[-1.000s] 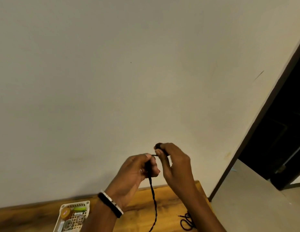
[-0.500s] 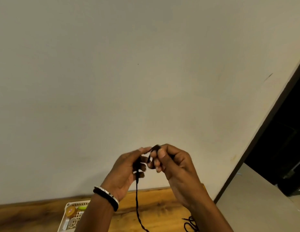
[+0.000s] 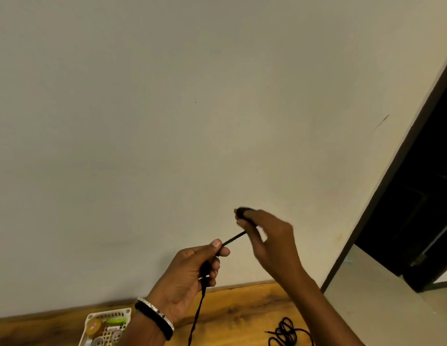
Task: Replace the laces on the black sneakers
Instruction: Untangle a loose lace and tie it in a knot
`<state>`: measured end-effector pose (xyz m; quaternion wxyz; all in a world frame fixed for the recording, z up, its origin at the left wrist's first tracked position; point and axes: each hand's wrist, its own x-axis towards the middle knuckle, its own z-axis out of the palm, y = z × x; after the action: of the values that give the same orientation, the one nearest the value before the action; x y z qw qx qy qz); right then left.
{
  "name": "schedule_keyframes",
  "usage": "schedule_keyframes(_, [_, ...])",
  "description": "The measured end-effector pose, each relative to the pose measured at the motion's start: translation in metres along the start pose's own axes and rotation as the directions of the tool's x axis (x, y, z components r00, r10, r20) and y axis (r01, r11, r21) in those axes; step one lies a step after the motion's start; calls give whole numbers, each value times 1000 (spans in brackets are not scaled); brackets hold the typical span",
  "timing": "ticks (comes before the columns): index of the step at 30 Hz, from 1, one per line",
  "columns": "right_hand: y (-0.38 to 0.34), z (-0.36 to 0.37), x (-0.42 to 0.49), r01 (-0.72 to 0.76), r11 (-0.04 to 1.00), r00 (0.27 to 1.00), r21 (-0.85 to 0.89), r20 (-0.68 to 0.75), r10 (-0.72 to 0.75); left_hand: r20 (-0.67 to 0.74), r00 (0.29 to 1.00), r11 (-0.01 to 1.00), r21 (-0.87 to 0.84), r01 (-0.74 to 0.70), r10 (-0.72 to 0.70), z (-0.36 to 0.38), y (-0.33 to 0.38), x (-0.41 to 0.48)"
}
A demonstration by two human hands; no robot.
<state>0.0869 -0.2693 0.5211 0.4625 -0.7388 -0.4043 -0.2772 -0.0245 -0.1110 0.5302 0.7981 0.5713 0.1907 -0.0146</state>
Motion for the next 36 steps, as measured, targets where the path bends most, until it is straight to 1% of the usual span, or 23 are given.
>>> schedule_keyframes(1, [4,2,-7,78,994,994,-72,82,-72,-4,1000,999,-45,7,-8,-2,4,0])
schedule_keyframes(3, [7,7,-21,152,977,966,-146,229,-116,-20,1000,994,-112,15,-18,-7,12,1])
schedule_keyframes(5, [8,11,-29,217,951,944,-222,297,-147,-57,998,995,-99,21,-27,-13,17,4])
schedule_keyframes(6, [7,12,-31,215,949,942,-230,305,-139,-85,996,997,-67,31,-36,-15,19,5])
schedule_keyframes(7, [4,12,-30,176,965,946,-195,306,-111,-120,992,998,-33,44,-48,-17,20,7])
schedule_keyframes(9, [-3,7,-22,30,998,958,-59,286,-12,-245,967,996,39,77,-66,-24,16,14])
schedule_keyframes(11, [-11,-2,-11,-133,991,951,27,284,120,-376,925,990,96,103,-60,-33,7,24])
schedule_keyframes(12, [-14,-6,-5,-211,976,930,46,319,186,-436,900,985,140,98,-28,-36,2,27])
schedule_keyframes(14, [-19,-13,6,-360,932,848,38,431,309,-509,852,949,311,49,122,-36,-4,30])
schedule_keyframes(15, [-20,-15,10,-413,911,800,10,482,357,-501,837,919,393,-8,221,-33,-6,29])
schedule_keyframes(16, [-21,-16,13,-451,892,758,-21,519,396,-447,841,890,449,-84,305,-30,-7,27])
schedule_keyframes(17, [-22,-16,17,-485,874,724,-36,544,424,-349,863,868,462,-180,365,-24,-7,23])
schedule_keyframes(19, [-26,-14,24,-567,823,674,-10,569,471,-106,906,844,422,-332,409,-9,-7,13])
schedule_keyframes(20, [-29,-12,27,-605,796,652,5,577,492,-9,905,827,410,-385,425,-2,-8,10])
schedule_keyframes(21, [-31,-11,29,-639,769,629,13,584,512,56,892,804,410,-430,449,4,-10,8])
schedule_keyframes(22, [-33,-9,31,-672,740,607,19,587,536,77,876,785,413,-462,476,9,-13,8])
schedule_keyframes(24, [-36,-10,34,-743,669,556,38,592,584,57,856,771,407,-490,514,13,-17,9])
schedule_keyframes(26, [-37,-13,35,-823,561,485,94,632,605,41,835,747,424,-512,549,13,-21,11])
schedule_keyframes(28, [-37,-15,33,-896,403,416,187,673,612,26,803,696,483,-532,596,13,-25,13])
schedule_keyframes(29, [-37,-16,32,-920,311,386,239,689,613,20,773,649,529,-547,634,13,-26,14])
schedule_keyframes(31, [-38,-18,29,-937,133,336,322,732,592,26,672,512,626,-588,740,14,-28,16])
schedule_keyframes(33, [-40,-19,27,-933,-7,296,359,781,549,66,542,345,705,-620,838,15,-30,18])
schedule_keyframes(36, [-41,-20,25,-920,-113,272,376,818,506,112,383,120,837,-534,917,13,-34,22])
